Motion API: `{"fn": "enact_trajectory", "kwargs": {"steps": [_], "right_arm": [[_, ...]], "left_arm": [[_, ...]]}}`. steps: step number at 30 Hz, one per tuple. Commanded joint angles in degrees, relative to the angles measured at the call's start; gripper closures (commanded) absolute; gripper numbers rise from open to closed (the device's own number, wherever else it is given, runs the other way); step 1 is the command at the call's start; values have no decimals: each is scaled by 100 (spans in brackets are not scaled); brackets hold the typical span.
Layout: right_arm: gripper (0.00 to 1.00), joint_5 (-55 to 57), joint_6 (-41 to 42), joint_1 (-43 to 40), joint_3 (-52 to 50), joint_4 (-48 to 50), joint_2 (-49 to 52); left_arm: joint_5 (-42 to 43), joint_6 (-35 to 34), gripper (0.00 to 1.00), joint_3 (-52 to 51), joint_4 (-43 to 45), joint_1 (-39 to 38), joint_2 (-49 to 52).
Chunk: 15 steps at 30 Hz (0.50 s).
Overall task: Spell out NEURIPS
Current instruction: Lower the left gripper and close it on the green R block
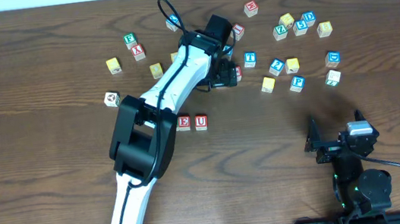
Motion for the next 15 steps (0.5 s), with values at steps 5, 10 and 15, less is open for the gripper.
{"fn": "enact_trajectory", "kwargs": {"steps": [5,10,15], "right_arm": [[1,-13,-46,-42,-9,-22,-9],[1,-13,-46,-42,-9,-22,-9],[1,-13,-46,-42,-9,-22,-9]], "left_arm": [[-74,-26,4,114,7,-13,247],[-74,-26,13,114,94,-13,247],[-74,-26,15,114,227,-13,247]]}}
